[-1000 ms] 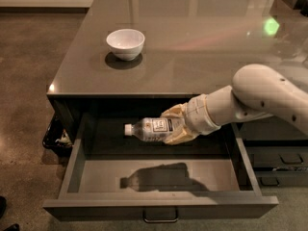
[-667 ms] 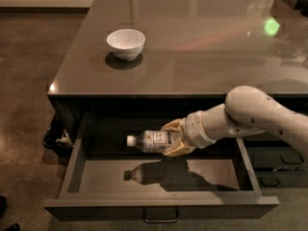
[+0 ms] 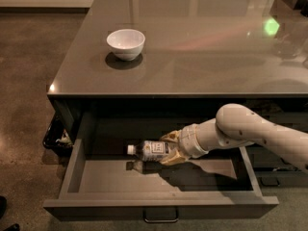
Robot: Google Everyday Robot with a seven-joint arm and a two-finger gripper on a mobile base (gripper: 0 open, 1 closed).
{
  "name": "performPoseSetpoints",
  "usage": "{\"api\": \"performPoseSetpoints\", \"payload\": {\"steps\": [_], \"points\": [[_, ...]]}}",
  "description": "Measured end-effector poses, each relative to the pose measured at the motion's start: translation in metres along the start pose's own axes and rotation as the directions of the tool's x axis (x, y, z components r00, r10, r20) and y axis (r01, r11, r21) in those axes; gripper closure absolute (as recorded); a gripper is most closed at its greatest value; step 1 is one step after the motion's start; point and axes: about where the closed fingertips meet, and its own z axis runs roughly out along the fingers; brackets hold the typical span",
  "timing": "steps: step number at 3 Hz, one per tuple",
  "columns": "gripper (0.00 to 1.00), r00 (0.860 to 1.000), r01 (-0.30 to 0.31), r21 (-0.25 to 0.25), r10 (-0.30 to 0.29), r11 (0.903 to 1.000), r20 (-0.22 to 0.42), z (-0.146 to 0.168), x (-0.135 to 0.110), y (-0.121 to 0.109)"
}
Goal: Place blue plastic bottle into top drawer
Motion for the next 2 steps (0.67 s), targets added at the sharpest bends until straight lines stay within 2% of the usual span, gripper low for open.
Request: {"api": "performPoseSetpoints", "payload": {"steps": [1,2], "points": [[1.00,1.000,-0.022,-0.025,0.022,0.9995,0.004,0.0138,0.0103,0.0003],[0.81,1.000,-0.022,-0.025,0.022,0.9995,0.004,0.0138,0.0103,0.0003]]}}
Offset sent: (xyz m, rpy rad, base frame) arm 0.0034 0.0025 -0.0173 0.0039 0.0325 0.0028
